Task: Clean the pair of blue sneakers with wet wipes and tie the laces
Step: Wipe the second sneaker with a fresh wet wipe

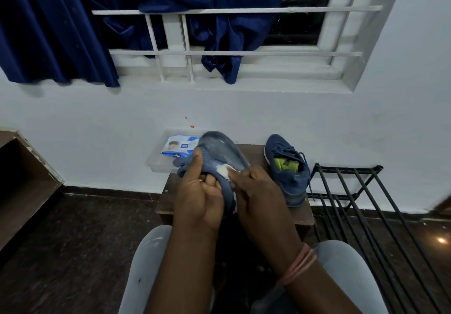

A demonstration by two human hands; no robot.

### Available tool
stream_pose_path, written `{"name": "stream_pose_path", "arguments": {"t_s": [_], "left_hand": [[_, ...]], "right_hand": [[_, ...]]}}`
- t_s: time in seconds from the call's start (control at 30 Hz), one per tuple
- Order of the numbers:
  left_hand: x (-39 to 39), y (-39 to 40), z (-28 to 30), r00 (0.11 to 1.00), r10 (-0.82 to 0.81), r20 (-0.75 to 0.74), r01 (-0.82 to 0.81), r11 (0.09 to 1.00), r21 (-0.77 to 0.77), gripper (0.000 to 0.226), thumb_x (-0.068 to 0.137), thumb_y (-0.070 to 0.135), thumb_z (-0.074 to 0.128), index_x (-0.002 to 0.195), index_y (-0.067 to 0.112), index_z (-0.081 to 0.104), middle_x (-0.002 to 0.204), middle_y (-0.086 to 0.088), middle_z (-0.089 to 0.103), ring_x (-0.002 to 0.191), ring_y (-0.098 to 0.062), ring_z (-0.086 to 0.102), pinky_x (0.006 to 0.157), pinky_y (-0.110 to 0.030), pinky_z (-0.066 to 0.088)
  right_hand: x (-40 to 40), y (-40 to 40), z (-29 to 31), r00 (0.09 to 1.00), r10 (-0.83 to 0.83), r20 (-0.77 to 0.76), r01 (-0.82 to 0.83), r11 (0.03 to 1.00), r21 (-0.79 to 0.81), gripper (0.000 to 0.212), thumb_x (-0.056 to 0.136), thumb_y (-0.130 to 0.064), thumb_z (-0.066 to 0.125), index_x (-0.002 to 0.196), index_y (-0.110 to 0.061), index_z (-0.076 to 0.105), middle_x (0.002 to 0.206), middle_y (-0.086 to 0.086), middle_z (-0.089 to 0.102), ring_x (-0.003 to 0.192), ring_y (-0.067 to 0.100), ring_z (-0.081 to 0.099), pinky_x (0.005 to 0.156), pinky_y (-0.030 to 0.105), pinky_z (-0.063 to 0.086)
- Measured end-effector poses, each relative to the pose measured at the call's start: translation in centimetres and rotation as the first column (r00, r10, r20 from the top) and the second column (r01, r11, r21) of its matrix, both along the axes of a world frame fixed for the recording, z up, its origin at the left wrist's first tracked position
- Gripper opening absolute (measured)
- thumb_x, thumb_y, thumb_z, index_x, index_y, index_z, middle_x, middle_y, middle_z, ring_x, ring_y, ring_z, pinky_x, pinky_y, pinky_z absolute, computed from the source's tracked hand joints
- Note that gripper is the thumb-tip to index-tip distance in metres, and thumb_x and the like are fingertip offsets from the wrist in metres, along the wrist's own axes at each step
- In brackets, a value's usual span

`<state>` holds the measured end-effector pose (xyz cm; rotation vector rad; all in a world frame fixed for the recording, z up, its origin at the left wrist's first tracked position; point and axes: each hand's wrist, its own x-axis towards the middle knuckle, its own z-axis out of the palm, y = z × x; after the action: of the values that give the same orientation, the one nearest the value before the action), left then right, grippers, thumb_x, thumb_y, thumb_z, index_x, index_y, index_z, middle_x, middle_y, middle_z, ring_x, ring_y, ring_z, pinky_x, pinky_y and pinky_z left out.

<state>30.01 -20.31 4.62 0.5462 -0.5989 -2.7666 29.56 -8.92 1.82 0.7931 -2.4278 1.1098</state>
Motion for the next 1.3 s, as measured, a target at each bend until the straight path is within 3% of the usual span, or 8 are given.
{"name": "stream_pose_path", "arguments": {"t_s": [0.13, 0.43, 0.6, 0.73, 0.83, 1.03, 1.13, 1.3], "left_hand": [[-0.3, -0.2, -1.1, 0.992, 0.109, -0.06, -0.102, 0.989, 0.104, 0.035, 0.106, 0.033, 0.048, 0.124, 0.007, 0.065, 0.106, -0.008, 0.076, 0.096, -0.015, 0.075, 0.091, -0.031, 0.059], [0.0, -0.4, -1.6, 0.977, 0.131, -0.168, -0.091, 0.97, 0.226, 0.034, 0.105, 0.036, 0.048, 0.111, 0.009, 0.068, 0.101, -0.006, 0.078, 0.091, -0.016, 0.076, 0.078, -0.031, 0.063], [-0.4, 0.0, -2.9, 0.973, 0.136, -0.186, -0.089, 0.966, 0.241, 0.046, 0.097, 0.038, 0.055, 0.134, 0.012, 0.062, 0.122, -0.002, 0.07, 0.118, -0.014, 0.067, 0.104, -0.033, 0.051], [-0.1, -0.3, -3.4, 0.971, 0.163, -0.175, -0.109, 0.952, 0.285, 0.027, 0.087, 0.033, 0.06, 0.092, 0.012, 0.076, 0.089, 0.003, 0.069, 0.066, -0.002, 0.064, 0.057, -0.015, 0.055], [-0.1, -0.8, -3.8, 0.957, 0.256, -0.137, -0.202, 0.926, 0.32, 0.05, 0.101, 0.031, 0.052, 0.059, 0.024, 0.076, 0.087, 0.014, 0.064, 0.068, 0.002, 0.047, 0.054, -0.005, 0.042], [-0.1, 0.1, -5.0, 0.978, 0.163, -0.134, -0.111, 0.937, 0.332, 0.02, 0.051, 0.024, 0.084, 0.046, 0.018, 0.066, 0.057, 0.004, 0.058, 0.047, -0.007, 0.057, 0.041, -0.017, 0.05], [-0.2, 0.0, -5.1, 0.967, 0.22, -0.127, -0.157, 0.911, 0.382, 0.016, 0.065, 0.02, 0.07, 0.049, 0.023, 0.066, 0.065, 0.008, 0.061, 0.054, -0.003, 0.054, 0.043, -0.014, 0.047], [-0.9, 0.2, -5.7, 0.939, 0.332, -0.09, -0.259, 0.854, 0.452, 0.025, 0.074, 0.014, 0.06, 0.053, 0.024, 0.066, 0.075, 0.012, 0.06, 0.058, -0.003, 0.046, 0.047, -0.013, 0.043]], "right_hand": [[-0.1, -0.5, -0.7, 0.977, -0.197, 0.084, 0.212, 0.947, -0.241, 0.027, 0.094, -0.01, 0.056, 0.111, -0.015, 0.076, 0.099, 0.004, 0.069, 0.092, 0.016, 0.064, 0.083, 0.025, 0.049], [-0.6, -0.8, -0.1, 0.987, -0.161, -0.005, 0.161, 0.984, -0.071, 0.045, 0.083, -0.022, 0.046, 0.117, -0.014, 0.074, 0.091, 0.007, 0.06, 0.08, 0.019, 0.06, 0.071, 0.009, 0.033], [-0.5, -1.4, 0.0, 0.963, -0.271, -0.002, 0.267, 0.951, -0.156, 0.033, 0.088, 0.002, 0.063, 0.117, -0.01, 0.074, 0.094, 0.009, 0.067, 0.083, 0.019, 0.061, 0.075, 0.013, 0.038], [-0.4, -1.6, 0.7, 0.988, -0.132, -0.077, 0.127, 0.99, -0.063, 0.032, 0.093, -0.014, 0.053, 0.119, -0.015, 0.072, 0.093, 0.005, 0.063, 0.079, 0.016, 0.059, 0.07, 0.02, 0.044], [-1.0, 0.0, -1.4, 0.954, -0.299, 0.018, 0.298, 0.941, -0.161, 0.027, 0.091, -0.005, 0.062, 0.112, -0.015, 0.077, 0.093, 0.004, 0.065, 0.078, 0.016, 0.062, 0.072, 0.008, 0.039], [0.4, -3.3, 1.4, 0.969, -0.211, -0.126, 0.188, 0.967, -0.174, 0.016, 0.088, -0.007, 0.063, 0.095, -0.011, 0.077, 0.08, 0.005, 0.066, 0.073, 0.017, 0.06, 0.07, 0.022, 0.042], [-0.5, -2.1, 0.3, 0.95, -0.241, -0.198, 0.212, 0.965, -0.156, 0.018, 0.084, -0.005, 0.058, 0.09, -0.007, 0.075, 0.083, 0.008, 0.07, 0.078, 0.017, 0.061, 0.074, 0.025, 0.045], [-2.5, 0.6, -2.3, 0.882, -0.446, 0.151, 0.466, 0.783, -0.412, 0.017, 0.091, -0.002, 0.065, 0.098, -0.014, 0.075, 0.097, 0.001, 0.072, 0.093, 0.008, 0.06, 0.088, 0.033, 0.049]]}}
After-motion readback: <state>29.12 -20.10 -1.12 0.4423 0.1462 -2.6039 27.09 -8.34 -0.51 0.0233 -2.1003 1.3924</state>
